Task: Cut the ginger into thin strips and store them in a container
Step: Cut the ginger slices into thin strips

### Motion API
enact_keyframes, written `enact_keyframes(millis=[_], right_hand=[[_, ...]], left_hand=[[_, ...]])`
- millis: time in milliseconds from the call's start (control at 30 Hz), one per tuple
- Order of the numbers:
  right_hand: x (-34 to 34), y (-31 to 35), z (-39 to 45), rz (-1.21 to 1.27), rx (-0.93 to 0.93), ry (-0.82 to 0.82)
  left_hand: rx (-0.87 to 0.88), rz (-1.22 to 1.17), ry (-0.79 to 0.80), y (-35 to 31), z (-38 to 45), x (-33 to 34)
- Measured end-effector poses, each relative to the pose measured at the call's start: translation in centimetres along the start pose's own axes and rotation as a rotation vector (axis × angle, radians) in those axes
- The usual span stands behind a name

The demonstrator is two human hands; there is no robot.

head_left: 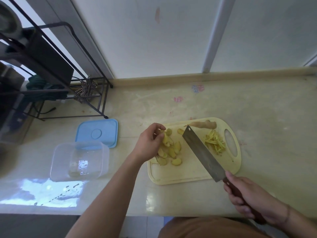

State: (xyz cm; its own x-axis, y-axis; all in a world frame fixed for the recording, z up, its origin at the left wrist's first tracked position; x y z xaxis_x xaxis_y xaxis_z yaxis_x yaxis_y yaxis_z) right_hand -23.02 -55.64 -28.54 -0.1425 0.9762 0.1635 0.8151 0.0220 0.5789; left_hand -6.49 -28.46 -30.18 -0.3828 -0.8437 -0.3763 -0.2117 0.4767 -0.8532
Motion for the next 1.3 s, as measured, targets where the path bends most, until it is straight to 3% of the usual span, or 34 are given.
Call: enact_keyframes(millis=[133, 200, 433, 600, 700, 900, 1033, 1300], right_hand=[[0.2, 0.4, -0.5, 0.001, 0.003, -0.005], [0.3, 0.5, -0.7, 0.002, -0.002, -0.015], [-0.6, -0.6, -1.5, -0.071, -0.031, -0.071], [-0.7, -1.0, -1.7, -0.153, -0.025, -0.090], [-0.7, -1.7, -1.4, -0.145, -0.012, -0.092], [1.2, -2.4, -0.9, -0.121, -0.042, -0.123], [2.3, -2.9, -0.2, -0.312, -0.123, -0.147], [1.2, -2.3, -0.5, -0.087, -0.064, -0.124]], left_hand=[[-0.042, -0.266, -0.017, -0.1, -0.9, 0.0], [-0.044, -0.233, -0.028, -0.7, -1.6, 1.8], [0.047, 0.291, 0.003, -0.6, -2.2, 10.2], [0.318, 0.671, -0.099, 1.6, -3.1, 10.2], [0.381, 0.795, -0.168, 2.9, -3.5, 9.6], [0.320, 0.700, -0.226, 2.8, -4.0, 11.0], [0.321, 0.642, -0.243, 2.9, -4.0, 12.1], [0.281, 0.656, -0.286, 3.3, -4.4, 10.5]])
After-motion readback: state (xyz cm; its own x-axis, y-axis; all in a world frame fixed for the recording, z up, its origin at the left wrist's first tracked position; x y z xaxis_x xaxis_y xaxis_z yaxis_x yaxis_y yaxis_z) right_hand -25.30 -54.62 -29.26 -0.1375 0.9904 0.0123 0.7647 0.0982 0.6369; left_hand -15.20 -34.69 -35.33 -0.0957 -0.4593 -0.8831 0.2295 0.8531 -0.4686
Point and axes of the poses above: each hand's wrist, its own z-axis towards the middle knuckle, its own x-axis out of the palm, y = z × x, the point moved 1 cm from there along z, towards the middle knuckle, and after that the axes turned 3 degrees about y, right-handed, at the moved point
